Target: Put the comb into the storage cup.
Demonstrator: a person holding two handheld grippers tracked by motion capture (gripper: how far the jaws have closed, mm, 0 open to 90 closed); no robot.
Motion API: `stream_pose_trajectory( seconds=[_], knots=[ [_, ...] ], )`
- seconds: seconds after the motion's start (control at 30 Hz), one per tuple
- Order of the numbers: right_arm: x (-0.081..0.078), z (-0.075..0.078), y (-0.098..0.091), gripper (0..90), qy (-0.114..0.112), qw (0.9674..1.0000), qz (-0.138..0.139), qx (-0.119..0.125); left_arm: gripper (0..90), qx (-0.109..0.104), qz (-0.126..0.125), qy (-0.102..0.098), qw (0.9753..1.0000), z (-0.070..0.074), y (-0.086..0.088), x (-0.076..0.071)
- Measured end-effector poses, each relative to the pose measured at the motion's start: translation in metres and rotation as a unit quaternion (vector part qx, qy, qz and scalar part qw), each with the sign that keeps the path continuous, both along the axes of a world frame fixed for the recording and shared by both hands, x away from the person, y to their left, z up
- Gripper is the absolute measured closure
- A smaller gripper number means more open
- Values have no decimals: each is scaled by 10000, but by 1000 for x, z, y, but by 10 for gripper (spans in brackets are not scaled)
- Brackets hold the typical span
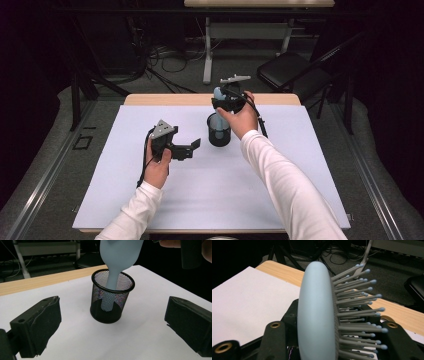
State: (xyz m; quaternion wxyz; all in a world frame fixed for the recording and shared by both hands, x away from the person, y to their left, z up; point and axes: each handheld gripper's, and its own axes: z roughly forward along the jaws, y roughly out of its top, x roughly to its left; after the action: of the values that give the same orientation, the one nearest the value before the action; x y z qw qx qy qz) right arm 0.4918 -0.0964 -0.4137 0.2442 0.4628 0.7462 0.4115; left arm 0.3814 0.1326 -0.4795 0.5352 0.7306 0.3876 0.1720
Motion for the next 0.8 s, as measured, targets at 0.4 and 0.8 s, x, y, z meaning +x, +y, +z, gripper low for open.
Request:
stream_pose_trajectory(
  seconds=[0.4,0.8],
  knots=[
    [0,-7,-3,463,-10,10000,-11,75,10,23,-12,10,10000,-1,-1,1],
    [0,-7,-2,454,-3,10000,-6,84,10,32,-10,25,10000,-2,-1,1]
  ],
)
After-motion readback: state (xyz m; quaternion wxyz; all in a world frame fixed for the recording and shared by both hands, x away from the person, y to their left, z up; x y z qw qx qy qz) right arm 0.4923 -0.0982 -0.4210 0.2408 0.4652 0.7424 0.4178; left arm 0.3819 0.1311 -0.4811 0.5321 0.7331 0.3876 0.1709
